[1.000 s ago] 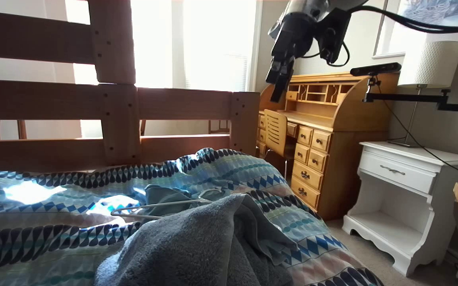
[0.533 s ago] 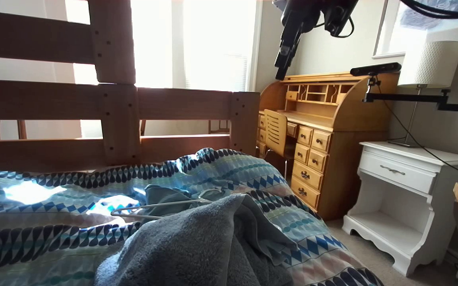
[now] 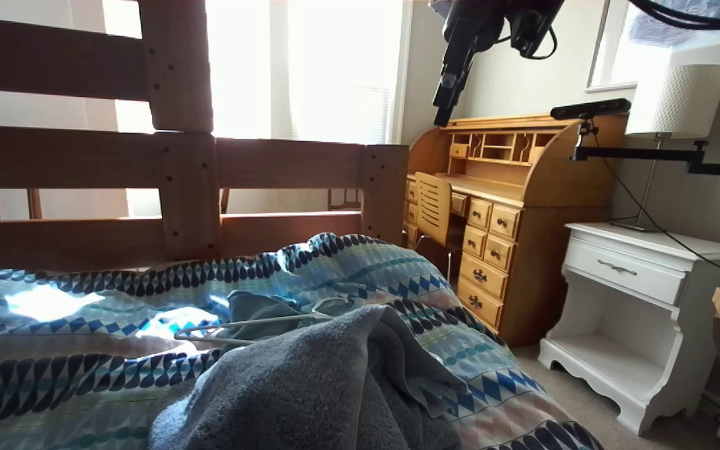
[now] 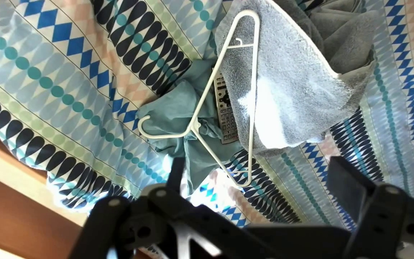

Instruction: Put the white hanger on the bottom bed.

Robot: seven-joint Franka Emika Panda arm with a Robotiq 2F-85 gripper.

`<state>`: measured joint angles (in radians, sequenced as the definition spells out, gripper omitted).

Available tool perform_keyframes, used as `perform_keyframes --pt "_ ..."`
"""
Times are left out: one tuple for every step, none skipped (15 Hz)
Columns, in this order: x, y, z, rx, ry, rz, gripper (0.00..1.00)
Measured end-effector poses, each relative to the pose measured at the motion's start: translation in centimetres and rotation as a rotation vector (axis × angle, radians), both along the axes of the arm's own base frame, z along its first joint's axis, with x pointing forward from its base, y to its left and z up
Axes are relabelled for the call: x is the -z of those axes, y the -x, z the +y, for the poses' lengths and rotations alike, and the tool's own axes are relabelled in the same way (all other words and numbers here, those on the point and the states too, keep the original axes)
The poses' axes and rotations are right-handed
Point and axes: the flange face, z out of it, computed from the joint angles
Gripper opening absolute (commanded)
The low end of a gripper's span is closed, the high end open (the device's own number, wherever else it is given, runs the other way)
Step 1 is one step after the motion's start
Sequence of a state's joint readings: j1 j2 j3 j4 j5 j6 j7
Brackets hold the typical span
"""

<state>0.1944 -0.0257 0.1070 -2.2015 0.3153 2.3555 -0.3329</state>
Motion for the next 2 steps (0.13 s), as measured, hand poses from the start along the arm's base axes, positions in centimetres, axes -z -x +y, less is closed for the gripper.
perform_keyframes --pt "0.0 0.0 0.0 0.0 0.0 0.0 1.0" --pt "0.0 0.0 0.0 0.0 0.0 0.0 1.0"
